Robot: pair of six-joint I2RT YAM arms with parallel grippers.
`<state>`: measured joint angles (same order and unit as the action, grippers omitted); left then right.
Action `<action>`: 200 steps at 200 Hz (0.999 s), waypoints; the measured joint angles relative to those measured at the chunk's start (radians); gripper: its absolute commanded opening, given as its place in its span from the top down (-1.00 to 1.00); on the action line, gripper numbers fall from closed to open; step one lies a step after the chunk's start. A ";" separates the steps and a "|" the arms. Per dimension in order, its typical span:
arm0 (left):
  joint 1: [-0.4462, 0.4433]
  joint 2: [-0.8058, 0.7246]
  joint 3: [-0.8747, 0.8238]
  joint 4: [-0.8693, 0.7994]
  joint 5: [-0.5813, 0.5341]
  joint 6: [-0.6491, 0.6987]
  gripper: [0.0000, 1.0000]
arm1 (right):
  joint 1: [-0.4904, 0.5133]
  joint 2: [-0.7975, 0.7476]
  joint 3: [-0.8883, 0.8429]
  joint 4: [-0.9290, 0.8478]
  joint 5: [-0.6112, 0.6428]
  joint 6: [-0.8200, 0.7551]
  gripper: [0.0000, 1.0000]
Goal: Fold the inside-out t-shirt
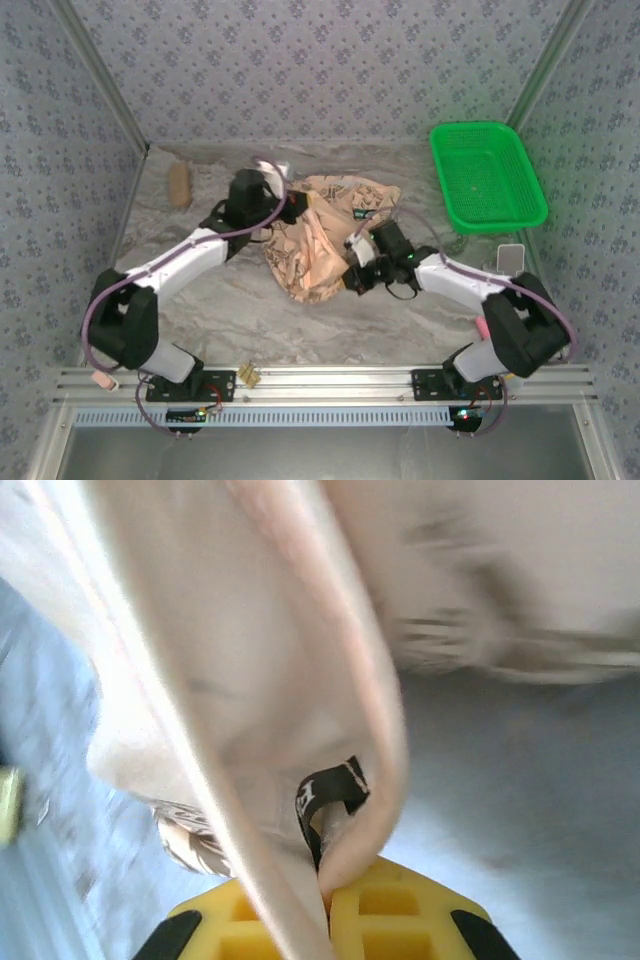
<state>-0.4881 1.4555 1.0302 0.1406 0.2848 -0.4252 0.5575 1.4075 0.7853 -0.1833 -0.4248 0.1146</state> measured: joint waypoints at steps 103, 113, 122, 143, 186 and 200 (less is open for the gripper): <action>0.035 -0.259 0.471 -0.330 -0.245 -0.133 1.00 | 0.080 -0.266 0.567 0.040 0.542 -0.407 1.00; -0.016 -0.306 0.471 -0.336 -0.270 -0.109 1.00 | 0.112 -0.339 0.549 0.041 0.529 -0.461 1.00; -0.075 -0.344 0.467 -0.333 -0.296 -0.078 1.00 | 0.127 -0.400 0.536 0.042 0.511 -0.499 1.00; -0.193 -0.419 0.436 -0.297 -0.299 0.008 1.00 | 0.126 -0.521 0.518 0.043 0.425 -0.572 1.00; -0.210 -0.403 0.425 -0.259 -0.327 0.132 1.00 | 0.084 -0.534 0.507 0.065 0.332 -0.647 1.00; -0.181 -0.356 0.430 -0.261 -0.364 0.154 1.00 | 0.031 -0.437 0.566 0.051 0.361 -0.643 1.00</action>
<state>-0.6689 1.0996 1.4601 -0.1207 -0.0792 -0.2710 0.5880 0.9707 1.3510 -0.1326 -0.0635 -0.5282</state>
